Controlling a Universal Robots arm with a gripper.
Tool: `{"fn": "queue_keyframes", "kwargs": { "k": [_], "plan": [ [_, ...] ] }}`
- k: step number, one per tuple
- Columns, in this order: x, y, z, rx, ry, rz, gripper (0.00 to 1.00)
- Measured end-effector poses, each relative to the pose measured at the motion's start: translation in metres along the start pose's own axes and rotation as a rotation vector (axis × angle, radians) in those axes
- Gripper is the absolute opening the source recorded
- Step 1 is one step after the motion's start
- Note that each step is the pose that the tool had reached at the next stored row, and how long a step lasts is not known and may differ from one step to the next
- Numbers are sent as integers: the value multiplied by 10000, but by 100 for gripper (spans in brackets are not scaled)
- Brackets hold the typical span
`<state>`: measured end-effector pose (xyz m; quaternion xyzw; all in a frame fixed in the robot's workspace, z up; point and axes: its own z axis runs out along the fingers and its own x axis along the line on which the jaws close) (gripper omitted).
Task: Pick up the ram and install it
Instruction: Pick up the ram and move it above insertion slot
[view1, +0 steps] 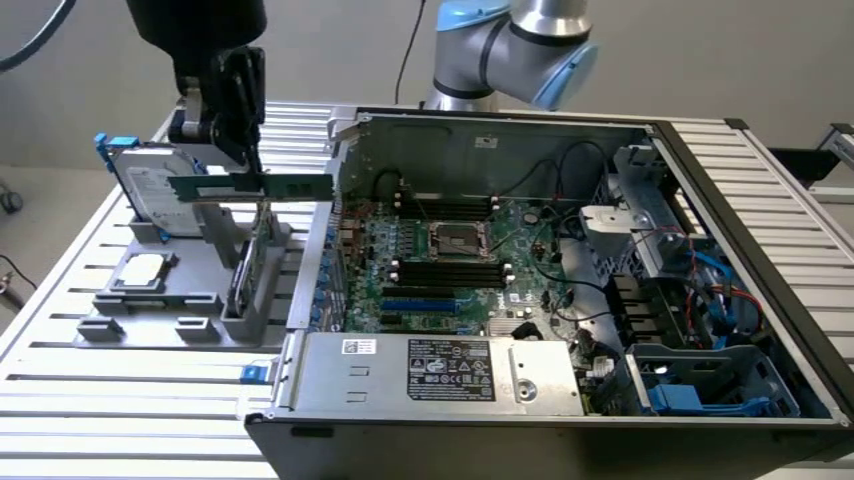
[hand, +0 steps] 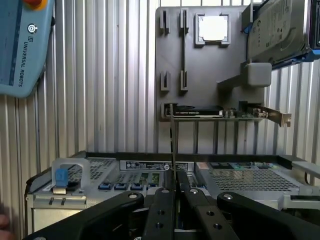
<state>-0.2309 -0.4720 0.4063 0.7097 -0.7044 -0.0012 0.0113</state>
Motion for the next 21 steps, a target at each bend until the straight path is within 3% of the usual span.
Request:
{"fn": "queue_keyframes", "kwargs": {
  "k": [13,21],
  "plan": [
    [-27,-590,-15,0,0,0,14],
    [-141,-949,30,-1,0,1,14]
  ]
}}
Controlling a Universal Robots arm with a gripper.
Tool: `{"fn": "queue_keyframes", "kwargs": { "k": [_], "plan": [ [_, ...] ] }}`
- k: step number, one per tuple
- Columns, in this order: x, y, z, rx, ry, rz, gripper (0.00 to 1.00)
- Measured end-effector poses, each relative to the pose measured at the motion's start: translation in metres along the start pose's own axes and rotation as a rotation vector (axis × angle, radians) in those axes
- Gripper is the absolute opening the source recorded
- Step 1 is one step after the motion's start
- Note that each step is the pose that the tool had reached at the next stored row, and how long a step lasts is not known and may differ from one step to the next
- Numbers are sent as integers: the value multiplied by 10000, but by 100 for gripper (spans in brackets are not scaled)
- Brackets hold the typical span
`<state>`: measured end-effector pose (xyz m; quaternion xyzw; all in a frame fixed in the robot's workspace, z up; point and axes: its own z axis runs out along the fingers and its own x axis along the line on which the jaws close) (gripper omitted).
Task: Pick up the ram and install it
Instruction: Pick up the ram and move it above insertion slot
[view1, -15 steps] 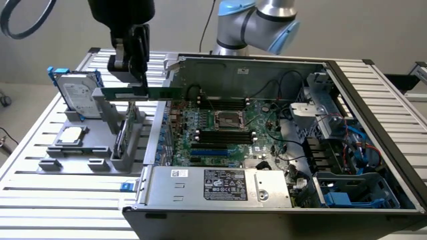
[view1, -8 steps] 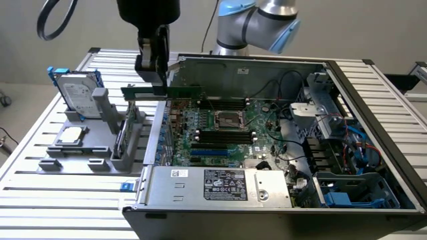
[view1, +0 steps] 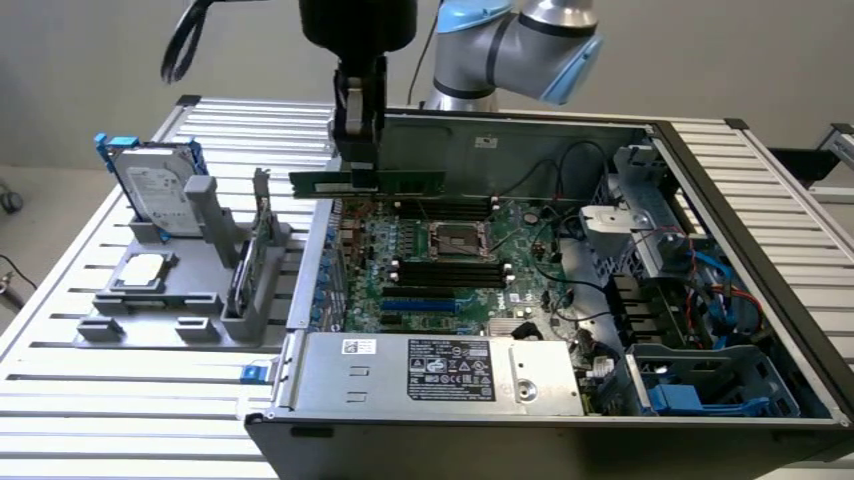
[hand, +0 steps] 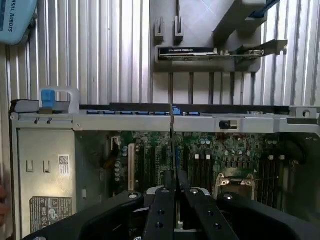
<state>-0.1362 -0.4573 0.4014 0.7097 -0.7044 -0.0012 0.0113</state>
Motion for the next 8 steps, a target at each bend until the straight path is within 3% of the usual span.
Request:
{"fn": "queue_keyframes", "kwargs": {
  "k": [8],
  "plan": [
    [-160,-300,137,1,-1,-1,14]
  ]
}}
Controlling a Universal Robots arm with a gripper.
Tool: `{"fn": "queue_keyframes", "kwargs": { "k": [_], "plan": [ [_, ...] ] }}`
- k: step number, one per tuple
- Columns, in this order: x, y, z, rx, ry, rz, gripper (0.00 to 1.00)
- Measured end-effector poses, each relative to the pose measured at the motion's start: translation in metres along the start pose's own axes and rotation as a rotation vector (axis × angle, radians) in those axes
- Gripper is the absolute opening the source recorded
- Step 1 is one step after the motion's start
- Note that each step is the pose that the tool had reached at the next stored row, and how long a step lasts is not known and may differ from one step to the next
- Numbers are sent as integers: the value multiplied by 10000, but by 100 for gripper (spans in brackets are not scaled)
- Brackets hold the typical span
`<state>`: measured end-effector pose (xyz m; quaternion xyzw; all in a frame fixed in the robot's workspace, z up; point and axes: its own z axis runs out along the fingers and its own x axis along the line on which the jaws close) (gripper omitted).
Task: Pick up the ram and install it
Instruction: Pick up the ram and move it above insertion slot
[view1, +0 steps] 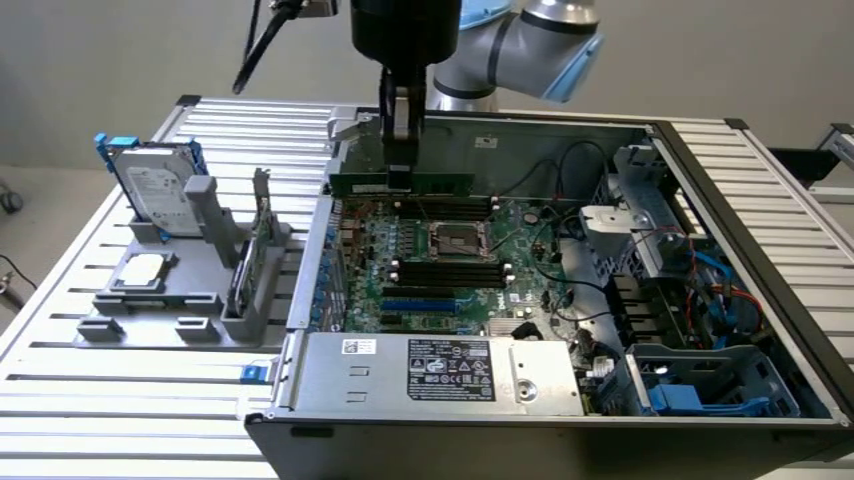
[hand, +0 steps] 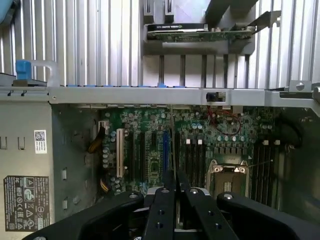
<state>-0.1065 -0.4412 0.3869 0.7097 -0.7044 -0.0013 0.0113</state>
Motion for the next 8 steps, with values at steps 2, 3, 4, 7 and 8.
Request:
{"fn": "queue_keyframes", "kwargs": {
  "k": [2,3,4,7,8],
  "plan": [
    [-12,-79,34,0,0,1,14],
    [-17,-117,52,0,-1,4,14],
    [-23,-157,70,0,-3,5,14],
    [-50,-251,122,-2,-4,7,14],
    [-69,-277,140,-2,-3,8,14]
  ]
}}
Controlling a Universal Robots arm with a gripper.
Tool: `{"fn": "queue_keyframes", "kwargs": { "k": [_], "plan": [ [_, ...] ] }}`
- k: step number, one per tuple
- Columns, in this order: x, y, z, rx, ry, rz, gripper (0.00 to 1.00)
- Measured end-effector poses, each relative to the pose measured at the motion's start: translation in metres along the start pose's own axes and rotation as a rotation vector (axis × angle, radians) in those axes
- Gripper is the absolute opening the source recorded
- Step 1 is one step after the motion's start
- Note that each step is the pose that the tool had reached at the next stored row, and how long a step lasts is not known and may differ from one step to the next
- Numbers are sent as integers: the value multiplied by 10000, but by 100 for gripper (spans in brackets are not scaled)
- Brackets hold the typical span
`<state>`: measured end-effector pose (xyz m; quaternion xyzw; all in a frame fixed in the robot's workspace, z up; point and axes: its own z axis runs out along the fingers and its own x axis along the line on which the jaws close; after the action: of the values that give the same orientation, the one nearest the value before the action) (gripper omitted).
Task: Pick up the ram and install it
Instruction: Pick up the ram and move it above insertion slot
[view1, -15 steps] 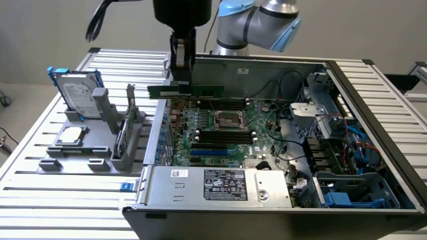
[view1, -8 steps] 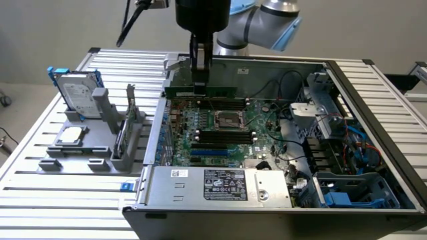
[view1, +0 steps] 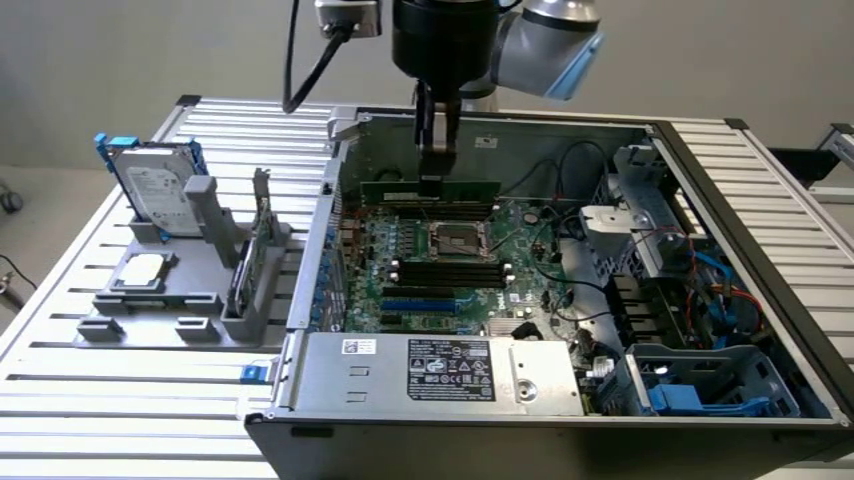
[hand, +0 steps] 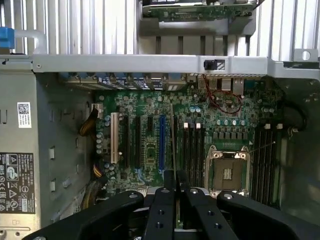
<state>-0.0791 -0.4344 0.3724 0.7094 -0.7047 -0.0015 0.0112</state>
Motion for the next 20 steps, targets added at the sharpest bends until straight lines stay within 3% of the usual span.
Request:
{"fn": "queue_keyframes", "kwargs": {
  "k": [5,10,20],
  "plan": [
    [-109,-110,86,-2,0,0,14],
    [-120,-217,176,-11,-20,144,14],
    [-131,-283,349,-23,-110,881,14]
  ]
}}
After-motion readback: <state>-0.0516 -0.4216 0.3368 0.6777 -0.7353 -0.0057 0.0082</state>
